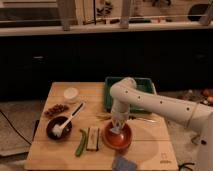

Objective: Wipe red bowl with towel

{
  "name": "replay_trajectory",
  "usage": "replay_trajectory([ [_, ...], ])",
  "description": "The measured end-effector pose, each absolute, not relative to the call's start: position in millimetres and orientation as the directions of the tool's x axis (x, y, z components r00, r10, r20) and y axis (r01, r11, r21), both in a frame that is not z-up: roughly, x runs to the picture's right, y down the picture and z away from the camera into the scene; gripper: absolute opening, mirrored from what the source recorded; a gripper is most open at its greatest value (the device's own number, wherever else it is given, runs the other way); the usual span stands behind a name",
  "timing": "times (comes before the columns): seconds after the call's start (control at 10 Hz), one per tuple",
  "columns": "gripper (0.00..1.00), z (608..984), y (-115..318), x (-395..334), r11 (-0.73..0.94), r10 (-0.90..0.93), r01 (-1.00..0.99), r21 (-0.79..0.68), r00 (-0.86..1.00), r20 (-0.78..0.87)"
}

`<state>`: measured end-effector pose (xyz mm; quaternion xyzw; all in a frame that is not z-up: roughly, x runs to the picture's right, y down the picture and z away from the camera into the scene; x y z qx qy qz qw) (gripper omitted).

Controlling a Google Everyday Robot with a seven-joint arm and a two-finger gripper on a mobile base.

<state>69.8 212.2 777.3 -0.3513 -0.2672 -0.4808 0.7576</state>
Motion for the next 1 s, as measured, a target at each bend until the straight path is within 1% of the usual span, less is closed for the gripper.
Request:
replay_trajectory([
  [0.4,0.0,759.5,215.3,68.6,0.303,-0.544,0.92,-0.251,0.383,0.747],
  [0.8,0.0,748.8,213.1,75.5,0.325,-0.55,0.913,-0.246,0.394,0.736],
  [1.0,0.0,749.3,212.6,74.1,0.327,-0.552,0.913,-0.243,0.393,0.736],
])
